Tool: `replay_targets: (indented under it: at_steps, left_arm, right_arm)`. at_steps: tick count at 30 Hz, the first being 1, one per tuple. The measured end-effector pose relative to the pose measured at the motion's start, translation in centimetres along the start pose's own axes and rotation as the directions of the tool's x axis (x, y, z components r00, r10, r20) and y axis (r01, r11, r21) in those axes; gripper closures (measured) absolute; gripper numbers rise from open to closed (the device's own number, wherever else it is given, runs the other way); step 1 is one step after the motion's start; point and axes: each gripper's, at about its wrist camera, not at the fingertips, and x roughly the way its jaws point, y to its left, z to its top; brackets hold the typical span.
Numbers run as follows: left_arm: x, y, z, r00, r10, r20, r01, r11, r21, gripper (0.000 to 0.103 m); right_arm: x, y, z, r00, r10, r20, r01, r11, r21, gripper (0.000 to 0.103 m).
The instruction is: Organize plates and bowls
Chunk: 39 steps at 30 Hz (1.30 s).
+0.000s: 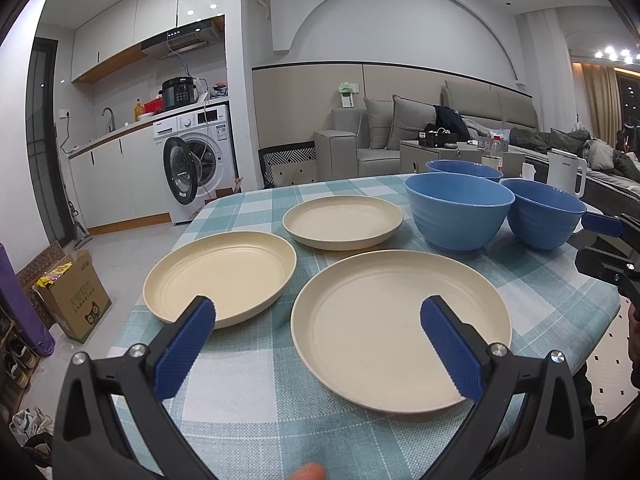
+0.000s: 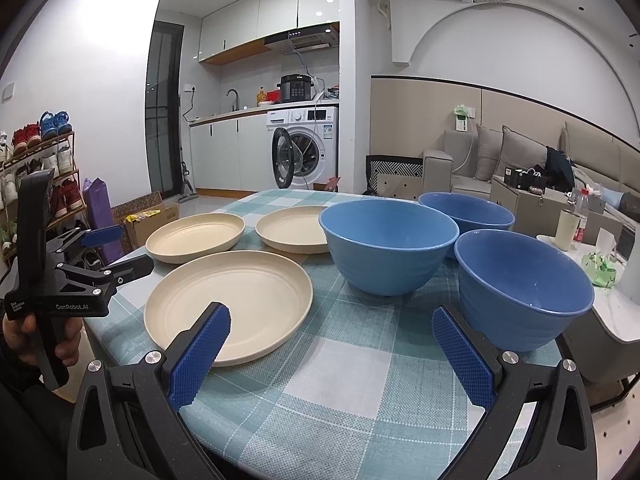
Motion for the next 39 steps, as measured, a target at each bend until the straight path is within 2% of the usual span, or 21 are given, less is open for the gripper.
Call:
replay_targets:
  at_steps: [9,21,32,39]
  left_arm:
    - [0.1,0.4,0.8,1.0,0.009,0.002,-0.009,1.0,-0.011,0.0]
    - [0.0,0.4,3.0,1.0,-0.017,0.018,0.017,1.0,-0.001,0.0]
    - [-0.3,0.4,5.6,0.998,0.011,0.054,-0.012,0.999,0.03,0.0]
    - [0.4,0.7,7.9,0.999,0.033,0.03,-0.033,0.999,0.022,0.0]
  right_arm:
    - [0.0,-0.3,0.8,1.0,0.014,0.006,-0.014,1.0,0.01,0.0]
    - [-0.3,-0.4,2.9,0.999,0.026,0.028,-0.026,1.0,0.002,0.0]
    - [-0.1,-0.8,5.1,0.999,0.027,0.034,-0.027,1.0,-0.011,0.0]
    - [-0.2,-1.3,7.6,0.999,0.046,0.027,-0.045,0.999,-0.006,0.0]
